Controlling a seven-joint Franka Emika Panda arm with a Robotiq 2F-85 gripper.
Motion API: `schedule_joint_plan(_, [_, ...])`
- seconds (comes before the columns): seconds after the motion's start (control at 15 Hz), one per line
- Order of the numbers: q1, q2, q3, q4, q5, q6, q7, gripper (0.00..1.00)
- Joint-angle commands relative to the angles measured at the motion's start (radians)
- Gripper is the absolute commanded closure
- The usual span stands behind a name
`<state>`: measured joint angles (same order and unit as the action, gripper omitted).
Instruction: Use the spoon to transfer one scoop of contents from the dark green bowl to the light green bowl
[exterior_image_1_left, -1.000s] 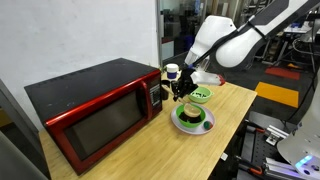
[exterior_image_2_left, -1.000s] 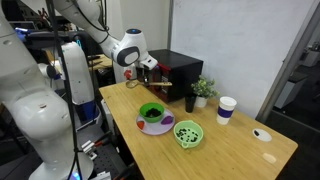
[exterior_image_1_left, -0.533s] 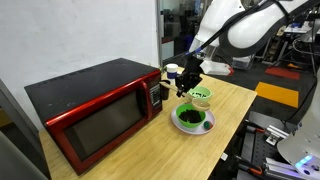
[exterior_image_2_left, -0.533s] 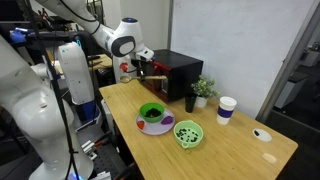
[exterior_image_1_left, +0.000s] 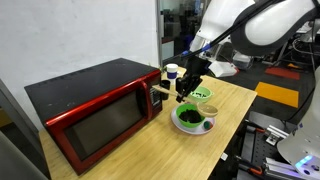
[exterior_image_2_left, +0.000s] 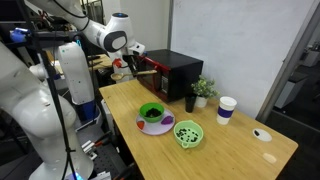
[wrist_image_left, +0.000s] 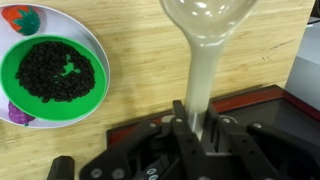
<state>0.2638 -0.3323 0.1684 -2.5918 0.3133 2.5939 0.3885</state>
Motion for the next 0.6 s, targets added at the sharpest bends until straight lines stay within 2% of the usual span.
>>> schedule_joint_plan(0.0, [0.023, -0.022, 0.016, 0.008, 0.038, -0.039, -0.061, 0.94])
schedule_joint_plan(0.33, [0.075, -0.031, 0.025, 0.007, 0.067, -0.03, -0.126, 0.94])
schedule_joint_plan(0.53, [0.115, -0.007, 0.023, -0.002, 0.114, 0.025, -0.215, 0.94])
